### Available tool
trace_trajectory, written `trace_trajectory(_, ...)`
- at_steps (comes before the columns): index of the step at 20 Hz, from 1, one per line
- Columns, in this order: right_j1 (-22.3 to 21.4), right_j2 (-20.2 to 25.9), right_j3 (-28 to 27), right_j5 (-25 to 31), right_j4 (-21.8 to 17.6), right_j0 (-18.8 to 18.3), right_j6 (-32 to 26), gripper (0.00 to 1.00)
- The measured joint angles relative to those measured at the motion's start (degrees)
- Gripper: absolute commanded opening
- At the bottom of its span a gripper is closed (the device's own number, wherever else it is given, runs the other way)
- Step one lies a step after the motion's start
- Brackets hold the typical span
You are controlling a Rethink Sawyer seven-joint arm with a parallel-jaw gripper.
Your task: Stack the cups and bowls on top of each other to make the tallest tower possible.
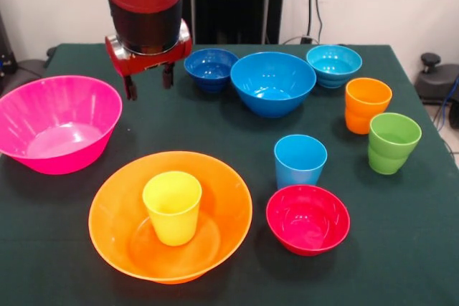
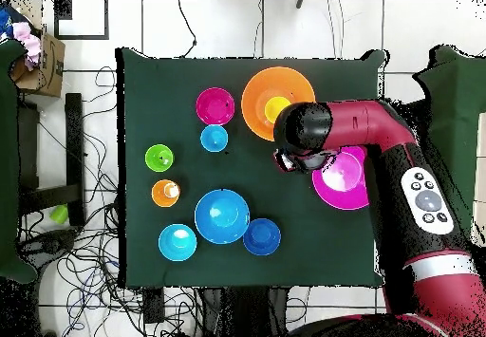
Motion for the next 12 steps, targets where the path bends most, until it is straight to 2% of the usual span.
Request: trace_trajectory(12,-0.15,1.34,-1.06,0.24,-1.95,-1.53,0.00,1.00)
